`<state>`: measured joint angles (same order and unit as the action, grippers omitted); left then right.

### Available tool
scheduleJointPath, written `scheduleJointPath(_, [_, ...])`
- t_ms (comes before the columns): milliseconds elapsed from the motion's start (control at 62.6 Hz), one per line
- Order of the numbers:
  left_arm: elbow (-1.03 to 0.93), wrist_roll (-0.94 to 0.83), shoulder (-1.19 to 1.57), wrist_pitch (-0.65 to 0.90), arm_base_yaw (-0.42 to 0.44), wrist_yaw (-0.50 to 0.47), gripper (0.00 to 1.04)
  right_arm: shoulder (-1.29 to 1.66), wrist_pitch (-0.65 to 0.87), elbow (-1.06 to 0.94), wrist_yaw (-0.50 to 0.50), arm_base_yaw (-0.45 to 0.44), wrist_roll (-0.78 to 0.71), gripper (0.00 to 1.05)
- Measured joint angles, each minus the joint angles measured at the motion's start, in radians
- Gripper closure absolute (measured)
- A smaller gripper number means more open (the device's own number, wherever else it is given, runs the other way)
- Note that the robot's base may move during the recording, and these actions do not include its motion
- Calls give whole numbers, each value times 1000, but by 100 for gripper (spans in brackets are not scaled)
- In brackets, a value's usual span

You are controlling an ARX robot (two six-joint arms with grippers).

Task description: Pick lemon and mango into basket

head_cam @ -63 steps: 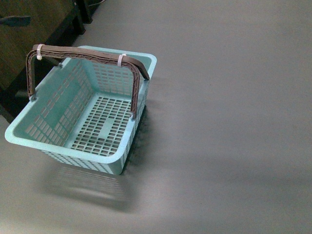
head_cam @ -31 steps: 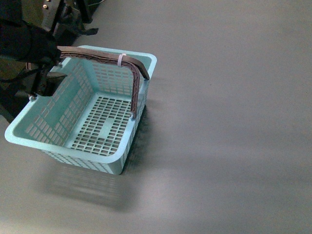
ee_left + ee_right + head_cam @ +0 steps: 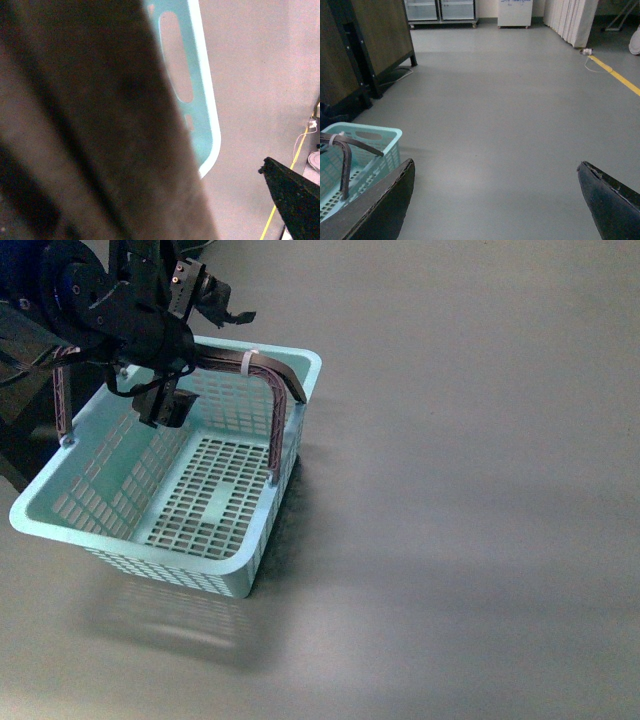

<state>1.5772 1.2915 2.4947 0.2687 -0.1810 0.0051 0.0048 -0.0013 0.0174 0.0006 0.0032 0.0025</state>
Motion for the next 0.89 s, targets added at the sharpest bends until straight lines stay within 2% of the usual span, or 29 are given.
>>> scheduleJointPath(288, [85,32,47,-53,0,-8,63,0,0,0,0,0,0,9])
scheduleJointPath(399, [84,104,47,-56,2,-14,75,0,0,0,0,0,0,9])
scheduleJointPath(671, [-73,101,-43,-4,3,-29,77,0,0,0,0,0,0,9])
scheduleJointPath(895, [-447,110,-336,94,0,-32,77,0,0,0,0,0,0,9])
